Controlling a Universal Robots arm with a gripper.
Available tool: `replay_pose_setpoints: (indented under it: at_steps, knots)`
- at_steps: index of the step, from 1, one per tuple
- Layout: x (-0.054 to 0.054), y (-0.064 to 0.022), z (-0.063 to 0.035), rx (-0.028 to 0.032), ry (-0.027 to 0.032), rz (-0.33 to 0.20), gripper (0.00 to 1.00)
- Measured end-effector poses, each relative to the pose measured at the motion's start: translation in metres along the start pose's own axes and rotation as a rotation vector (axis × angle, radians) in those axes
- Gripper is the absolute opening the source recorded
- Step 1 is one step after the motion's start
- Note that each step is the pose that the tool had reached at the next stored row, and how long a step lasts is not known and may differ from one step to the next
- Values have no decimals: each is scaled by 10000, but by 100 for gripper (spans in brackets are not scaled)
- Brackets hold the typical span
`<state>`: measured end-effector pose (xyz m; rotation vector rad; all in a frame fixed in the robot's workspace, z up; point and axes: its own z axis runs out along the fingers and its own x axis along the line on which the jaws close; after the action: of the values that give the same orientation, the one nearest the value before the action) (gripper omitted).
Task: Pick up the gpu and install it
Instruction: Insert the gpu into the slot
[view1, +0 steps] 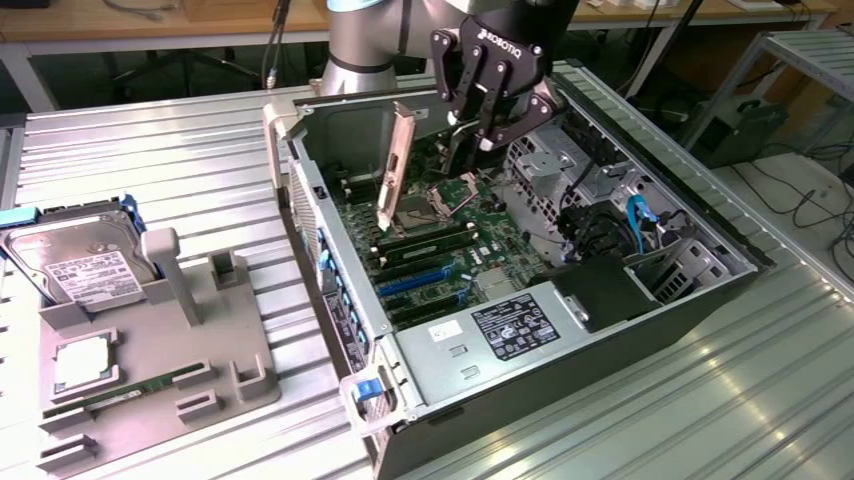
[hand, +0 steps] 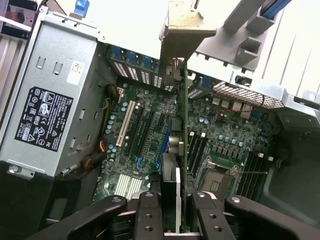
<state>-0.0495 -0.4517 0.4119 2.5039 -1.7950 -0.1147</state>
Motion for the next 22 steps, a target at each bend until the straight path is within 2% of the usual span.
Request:
replay_pose_setpoints:
  at_steps: [3,10,13,22]
  knots:
    - [-5,-9,28,-3,7,65,27]
    - [4,-57,159,10,-94,1118,27]
    - [-8,-86,203,1,-62,1162,27]
    - [-21,-108,294,0,-55,1178,27]
